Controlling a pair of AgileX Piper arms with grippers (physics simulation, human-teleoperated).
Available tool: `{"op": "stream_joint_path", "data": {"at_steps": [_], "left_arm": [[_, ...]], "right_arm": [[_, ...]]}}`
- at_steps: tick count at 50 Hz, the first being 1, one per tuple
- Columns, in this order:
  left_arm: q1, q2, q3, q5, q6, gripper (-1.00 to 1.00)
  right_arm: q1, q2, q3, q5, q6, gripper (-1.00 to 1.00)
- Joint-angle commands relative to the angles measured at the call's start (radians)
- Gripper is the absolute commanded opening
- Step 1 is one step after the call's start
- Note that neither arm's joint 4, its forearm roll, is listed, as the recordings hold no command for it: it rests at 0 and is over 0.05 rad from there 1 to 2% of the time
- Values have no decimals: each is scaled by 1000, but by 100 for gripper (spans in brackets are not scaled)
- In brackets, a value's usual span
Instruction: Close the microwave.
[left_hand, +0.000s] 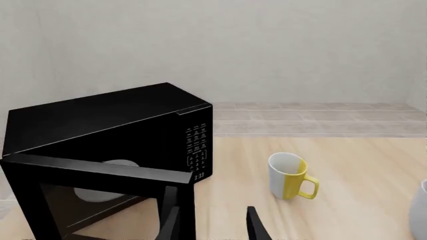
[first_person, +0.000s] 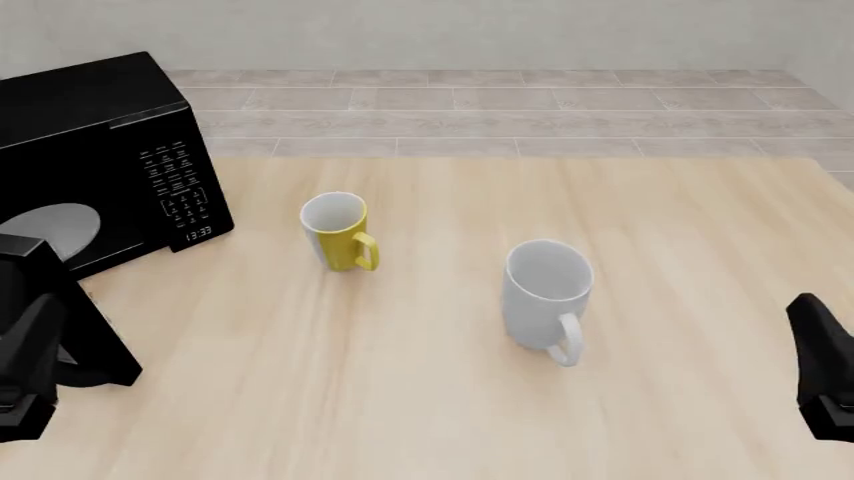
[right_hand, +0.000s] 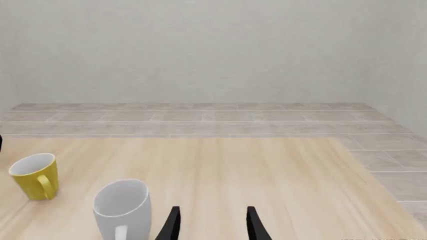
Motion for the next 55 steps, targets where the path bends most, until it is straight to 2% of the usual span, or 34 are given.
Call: {"op": "stream_joint_path", "data": {"at_steps": [1,3,5,8,13,15,17,21,23,24,26,34,36,39,42,46,48,55], "left_arm": [[5,26,-4,-3,-27,100],[12,30,-4,-7,-22,100],[17,34,-6,-12,-23,100],[15,48,-8,-18,-25,100],[21,142,-5,-93,-27,100],[37,227,0,-167,-9,100],[48,333,1,-249,-35,100],[45,411,0,-316,-32,100],[58,498,1,-388,-2,100],[60,576,1,-451,-10,100],[56,682,1,-545,-10,100],[65,922,1,-756,-27,100],[61,949,1,-779,-36,100],[65,1012,0,-827,-28,100],[63,1044,1,-851,-41,100],[73,1034,1,-861,-22,100],[73,1096,1,-909,-13,100],[60,1110,-4,-911,-22,100]], "right_arm": [[8,0,-10,5,25,100],[-8,0,-11,1,7,100],[-1,0,-15,5,25,100],[-3,0,-15,5,23,100],[-10,1,-9,-2,22,100],[-7,1,-4,-8,20,100],[-14,0,0,-15,14,100],[5,-1,0,-15,52,100],[-5,-1,1,-20,1,100],[-13,-1,1,-27,-15,100],[-10,-1,2,-21,3,100],[-6,4,1,-24,2,100],[0,4,1,-25,17,100],[-12,3,1,-32,-5,100],[-12,2,1,-34,-1,100],[-16,1,1,-33,6,100],[-14,0,1,-31,8,100],[-17,1,2,-32,12,100]]}}
